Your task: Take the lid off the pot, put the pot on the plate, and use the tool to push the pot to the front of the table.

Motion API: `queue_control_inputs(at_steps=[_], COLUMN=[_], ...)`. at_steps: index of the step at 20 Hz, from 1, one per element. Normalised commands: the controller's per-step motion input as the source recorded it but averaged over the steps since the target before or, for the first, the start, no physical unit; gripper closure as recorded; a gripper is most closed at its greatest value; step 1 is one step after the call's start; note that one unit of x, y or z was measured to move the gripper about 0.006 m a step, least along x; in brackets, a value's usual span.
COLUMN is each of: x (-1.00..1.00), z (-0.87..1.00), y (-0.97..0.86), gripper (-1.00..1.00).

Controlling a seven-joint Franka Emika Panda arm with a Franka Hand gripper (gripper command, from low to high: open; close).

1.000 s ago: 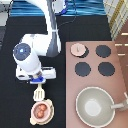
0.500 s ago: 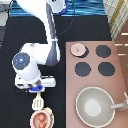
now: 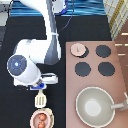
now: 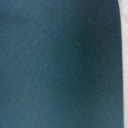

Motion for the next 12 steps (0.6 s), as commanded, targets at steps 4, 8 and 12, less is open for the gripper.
queue_control_inputs(at_steps=[4,8,12], x=[-0.97,-1.0,-1.0], z=[0.27,-0.05,-0.2], y=[-0.02,-0.06,-0.01], gripper=[1.0,1.0,1.0])
